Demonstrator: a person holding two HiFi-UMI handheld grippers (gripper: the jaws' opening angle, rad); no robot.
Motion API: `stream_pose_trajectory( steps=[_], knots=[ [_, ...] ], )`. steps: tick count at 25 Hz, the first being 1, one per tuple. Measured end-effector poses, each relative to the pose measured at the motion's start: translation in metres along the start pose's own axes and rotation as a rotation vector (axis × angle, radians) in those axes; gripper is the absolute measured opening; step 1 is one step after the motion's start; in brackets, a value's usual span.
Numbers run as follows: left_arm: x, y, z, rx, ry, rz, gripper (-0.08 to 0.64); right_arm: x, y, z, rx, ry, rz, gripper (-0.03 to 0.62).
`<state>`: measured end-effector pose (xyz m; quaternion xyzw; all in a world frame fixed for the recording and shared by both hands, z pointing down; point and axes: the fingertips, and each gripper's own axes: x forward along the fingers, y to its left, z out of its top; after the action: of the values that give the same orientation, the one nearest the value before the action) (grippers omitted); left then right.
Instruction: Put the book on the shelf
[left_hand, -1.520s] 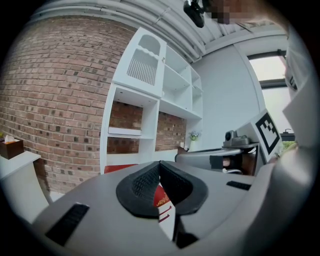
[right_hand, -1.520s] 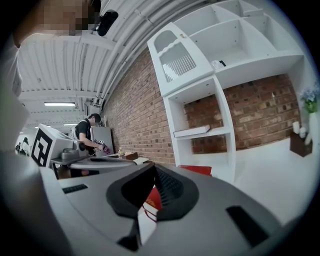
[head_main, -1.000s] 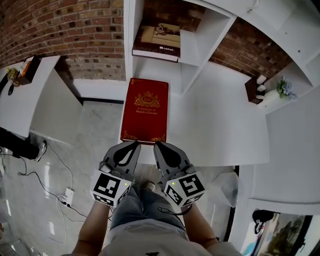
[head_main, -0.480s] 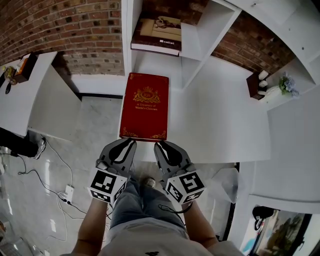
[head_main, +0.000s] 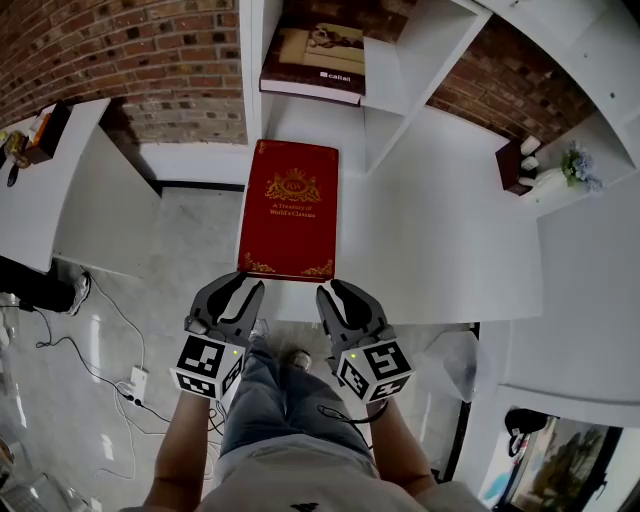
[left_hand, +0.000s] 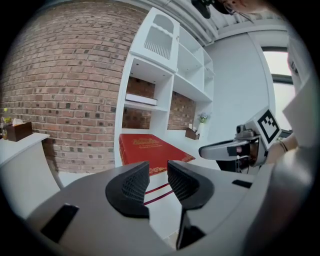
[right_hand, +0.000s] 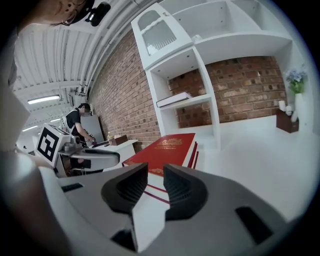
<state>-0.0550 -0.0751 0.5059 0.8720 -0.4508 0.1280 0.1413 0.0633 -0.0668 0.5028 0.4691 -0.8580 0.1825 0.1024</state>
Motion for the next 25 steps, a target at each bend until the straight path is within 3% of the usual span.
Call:
stream_pose_trajectory(
  steps=[7,16,25],
  knots=[
    [0.004,0.013,-0.013,-0.001,0.029,0.021,0.123,0.004,-0.012,-0.014,0.003,0.038,-0.020,0.114],
    [0.005,0.020,-0.017,0.047,0.002,0.014,0.134,0.012,-0.018,-0.027,-0.009,0.078,-0.026,0.127],
    [0.005,0.034,-0.030,0.035,0.031,0.032,0.147,0.019,-0.017,-0.032,-0.018,0.096,-0.024,0.132]
  ],
)
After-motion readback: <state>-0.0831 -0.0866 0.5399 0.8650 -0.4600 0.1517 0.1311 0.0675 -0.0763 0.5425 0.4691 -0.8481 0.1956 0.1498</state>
